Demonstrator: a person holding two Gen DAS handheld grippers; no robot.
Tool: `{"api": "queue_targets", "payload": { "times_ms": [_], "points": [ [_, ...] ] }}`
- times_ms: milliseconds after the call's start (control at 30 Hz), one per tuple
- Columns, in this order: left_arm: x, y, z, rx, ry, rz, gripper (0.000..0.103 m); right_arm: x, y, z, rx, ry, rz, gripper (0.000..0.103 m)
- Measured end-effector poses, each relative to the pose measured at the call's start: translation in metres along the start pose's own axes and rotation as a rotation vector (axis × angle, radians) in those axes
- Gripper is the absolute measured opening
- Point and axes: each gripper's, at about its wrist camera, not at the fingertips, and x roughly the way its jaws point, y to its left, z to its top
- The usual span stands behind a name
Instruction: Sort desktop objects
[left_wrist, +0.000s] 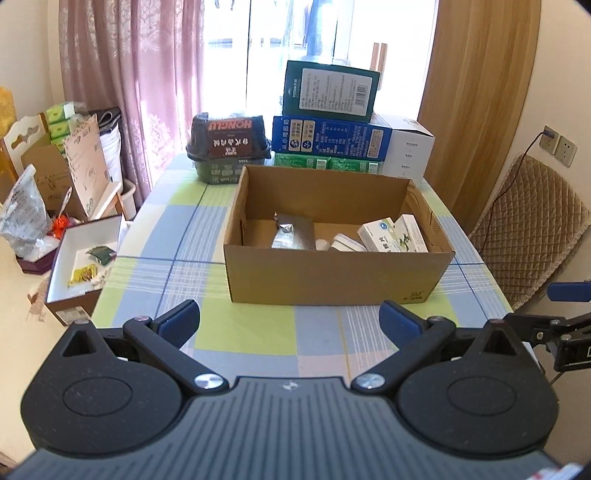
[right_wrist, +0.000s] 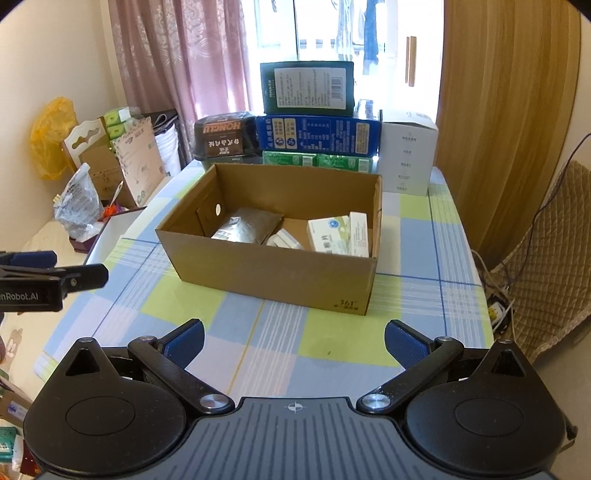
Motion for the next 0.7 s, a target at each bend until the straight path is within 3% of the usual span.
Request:
{"api": "queue_targets", "payload": {
  "times_ms": [700],
  "points": [
    [0.007, -0.003, -0.004, 0.008, 0.002, 0.009, 0.102, 0.012, -0.003, 0.007, -0.01, 0.014, -0.033, 0.101]
  ]
}}
